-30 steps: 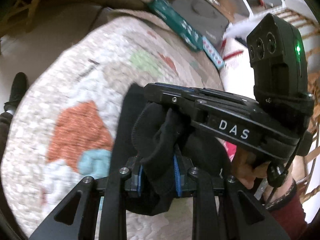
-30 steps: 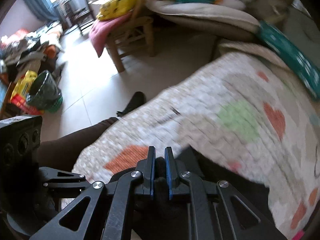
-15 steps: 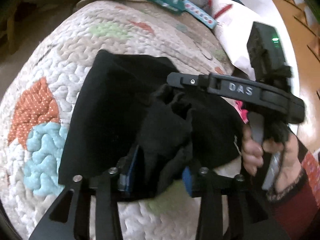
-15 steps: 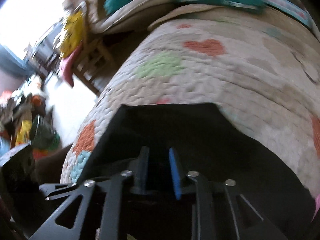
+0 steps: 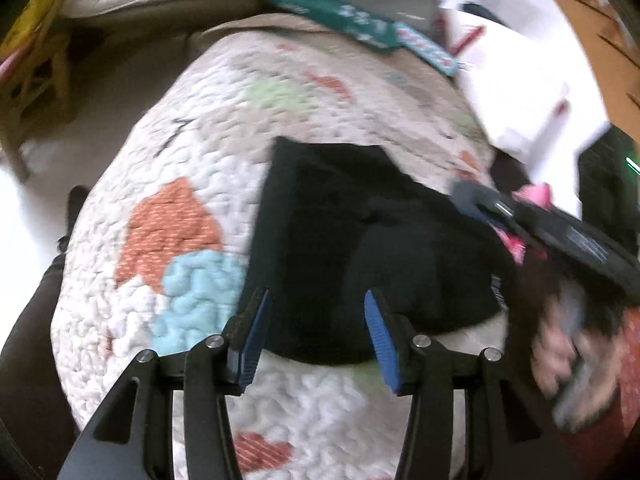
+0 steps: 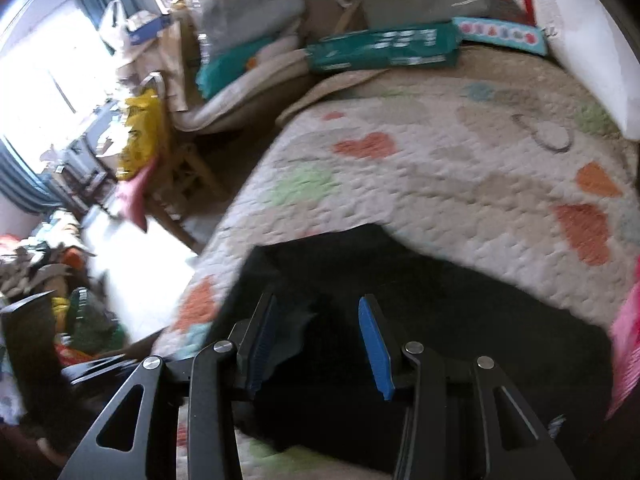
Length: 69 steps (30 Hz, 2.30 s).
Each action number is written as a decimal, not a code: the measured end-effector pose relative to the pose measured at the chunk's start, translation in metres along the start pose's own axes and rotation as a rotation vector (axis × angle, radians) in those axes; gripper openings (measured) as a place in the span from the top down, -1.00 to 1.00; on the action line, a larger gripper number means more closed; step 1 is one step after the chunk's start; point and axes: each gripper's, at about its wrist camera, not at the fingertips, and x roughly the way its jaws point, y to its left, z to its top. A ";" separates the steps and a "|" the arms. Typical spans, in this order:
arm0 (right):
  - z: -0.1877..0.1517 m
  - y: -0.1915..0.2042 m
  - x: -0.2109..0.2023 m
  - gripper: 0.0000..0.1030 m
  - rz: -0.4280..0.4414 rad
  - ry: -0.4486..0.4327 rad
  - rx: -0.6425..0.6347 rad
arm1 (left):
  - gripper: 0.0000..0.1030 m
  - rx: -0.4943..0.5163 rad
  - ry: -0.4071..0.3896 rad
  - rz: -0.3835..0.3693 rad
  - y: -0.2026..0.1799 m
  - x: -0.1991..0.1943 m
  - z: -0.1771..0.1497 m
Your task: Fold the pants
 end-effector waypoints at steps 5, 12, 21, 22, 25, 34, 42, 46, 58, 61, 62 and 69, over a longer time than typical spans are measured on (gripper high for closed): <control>-0.026 0.014 0.028 0.09 0.082 0.070 0.068 | 0.08 -0.022 0.019 0.067 0.016 0.024 0.005; -0.053 -0.009 0.060 -0.09 -0.174 0.192 0.054 | 0.04 0.012 0.026 0.071 0.015 0.043 -0.005; -0.065 -0.009 0.065 -0.43 -0.228 0.137 0.036 | -0.06 0.091 0.028 0.107 0.006 0.049 -0.004; -0.063 -0.009 0.065 -0.43 -0.227 0.129 0.040 | -0.06 0.100 0.041 0.114 0.005 0.048 -0.002; -0.063 -0.012 0.053 -0.43 -0.203 0.086 0.089 | -0.06 0.110 0.044 0.139 0.006 0.035 0.004; -0.066 -0.029 0.006 -0.43 -0.208 -0.065 0.211 | -0.06 0.087 -0.030 0.168 0.009 0.007 0.028; -0.056 -0.011 0.021 -0.40 -0.144 -0.033 0.165 | -0.06 0.067 -0.041 0.159 0.003 0.006 0.044; -0.072 -0.025 0.035 -0.40 -0.352 0.033 0.189 | -0.06 0.105 -0.034 0.148 -0.011 0.002 0.048; -0.151 -0.083 -0.086 -0.39 -0.593 -0.313 0.686 | -0.06 0.487 0.081 -0.113 -0.190 0.059 0.083; -0.150 -0.094 -0.085 -0.36 -0.574 -0.342 0.723 | -0.06 0.589 0.155 -0.162 -0.240 0.095 0.076; -0.148 -0.094 -0.083 -0.36 -0.577 -0.342 0.714 | -0.06 0.614 0.169 -0.164 -0.252 0.105 0.074; -0.152 -0.115 -0.069 -0.33 -0.550 -0.349 0.778 | -0.06 0.673 0.325 -0.196 -0.305 0.196 0.063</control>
